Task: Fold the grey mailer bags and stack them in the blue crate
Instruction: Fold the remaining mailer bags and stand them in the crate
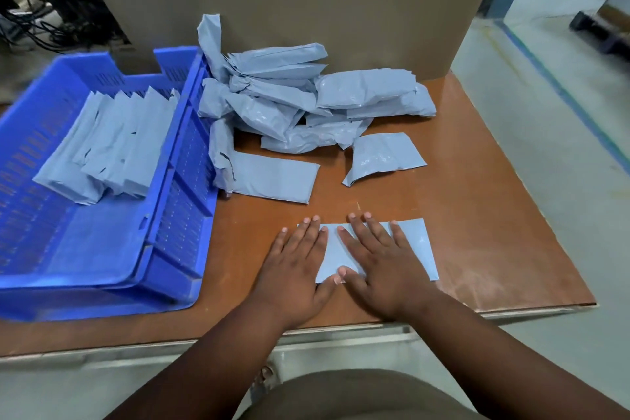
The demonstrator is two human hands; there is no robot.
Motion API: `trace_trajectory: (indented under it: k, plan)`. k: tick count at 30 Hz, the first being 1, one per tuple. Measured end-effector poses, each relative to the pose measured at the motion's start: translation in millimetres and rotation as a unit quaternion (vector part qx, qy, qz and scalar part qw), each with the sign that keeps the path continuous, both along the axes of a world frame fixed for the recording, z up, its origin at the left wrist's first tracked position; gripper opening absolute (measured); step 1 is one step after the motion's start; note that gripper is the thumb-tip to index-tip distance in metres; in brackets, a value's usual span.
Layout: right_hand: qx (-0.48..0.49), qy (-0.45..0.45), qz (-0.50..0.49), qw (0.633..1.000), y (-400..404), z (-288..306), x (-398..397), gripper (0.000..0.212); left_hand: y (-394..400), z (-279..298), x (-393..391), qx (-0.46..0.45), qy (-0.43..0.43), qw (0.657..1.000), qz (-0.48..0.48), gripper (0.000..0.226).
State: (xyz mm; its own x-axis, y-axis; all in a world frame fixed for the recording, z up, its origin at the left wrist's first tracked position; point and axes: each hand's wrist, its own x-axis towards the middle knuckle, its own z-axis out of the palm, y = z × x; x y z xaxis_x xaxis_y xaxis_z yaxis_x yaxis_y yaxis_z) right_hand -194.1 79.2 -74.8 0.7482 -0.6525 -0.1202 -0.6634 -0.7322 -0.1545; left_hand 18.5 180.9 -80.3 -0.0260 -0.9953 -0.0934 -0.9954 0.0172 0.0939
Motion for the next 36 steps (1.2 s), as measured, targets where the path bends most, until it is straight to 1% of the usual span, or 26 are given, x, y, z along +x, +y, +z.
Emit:
trace_trajectory:
  k: [4, 7, 9, 11, 13, 15, 17, 19, 20, 22, 23, 25, 27, 29, 31, 33, 36]
  plan:
    - [-0.007, 0.054, -0.039, 0.998, -14, 5, -34, 0.082, 10, 2, 28, 0.034, -0.014, 0.999, 0.030, 0.088]
    - [-0.002, 0.063, -0.085, 0.994, -26, 9, -64, 0.084, 13, 8, 38, 0.059, -0.022, 0.997, 0.038, 0.088]
    - [0.005, 0.078, -0.092, 0.993, -30, 11, -77, 0.085, 13, 14, 36, 0.072, -0.020, 0.996, 0.043, 0.089]
    - [0.008, 0.072, -0.095, 0.993, -32, 17, -78, 0.082, 11, 22, 26, 0.063, 0.001, 0.996, 0.063, 0.089]
    - [-0.003, 0.036, -0.077, 0.996, -29, 24, -63, 0.077, 3, 28, 4, 0.026, 0.033, 0.998, 0.046, 0.081]
    - [-0.006, 0.001, -0.021, 1.000, -21, 24, -38, 0.072, -10, 29, -24, -0.005, 0.055, 0.998, -0.009, 0.070]
    - [0.019, -0.005, 0.027, 0.999, -11, 14, -19, 0.072, -18, 20, -41, 0.016, 0.063, 0.998, -0.024, 0.067]
    - [0.022, -0.005, 0.032, 0.999, -10, 2, -20, 0.074, -16, 11, -38, 0.034, 0.027, 0.999, -0.010, 0.070]
    - [0.016, -0.006, 0.026, 1.000, -13, 0, -29, 0.077, -13, 10, -32, 0.042, 0.016, 0.999, 0.006, 0.075]
    - [0.009, 0.000, 0.003, 1.000, -23, 2, -54, 0.091, -9, 18, -17, 0.070, 0.010, 0.996, 0.051, 0.090]
    - [0.006, 0.005, -0.012, 1.000, -29, 4, -66, 0.095, -9, 24, -10, 0.085, 0.007, 0.994, 0.071, 0.096]
    - [0.003, -0.003, -0.049, 0.999, -38, 8, -86, 0.087, -16, 40, -5, 0.097, 0.004, 0.991, 0.094, 0.095]
    - [0.013, -0.019, -0.077, 0.997, -42, 10, -94, 0.079, -29, 57, -9, 0.080, 0.015, 0.993, 0.083, 0.085]
    - [0.006, -0.043, -0.067, 0.997, -41, 16, -93, 0.080, -50, 74, -21, 0.083, 0.055, 0.994, 0.054, 0.079]
    - [-0.006, -0.060, -0.036, 0.998, -37, 23, -90, 0.078, -71, 85, -38, 0.104, 0.074, 0.991, 0.036, 0.082]
    - [-0.007, -0.088, -0.015, 0.996, -33, 28, -89, 0.069, -88, 90, -53, 0.108, 0.036, 0.993, 0.031, 0.082]
    - [-0.005, -0.140, -0.008, 0.990, -30, 34, -97, 0.062, -108, 89, -64, 0.138, -0.010, 0.988, 0.061, 0.070]
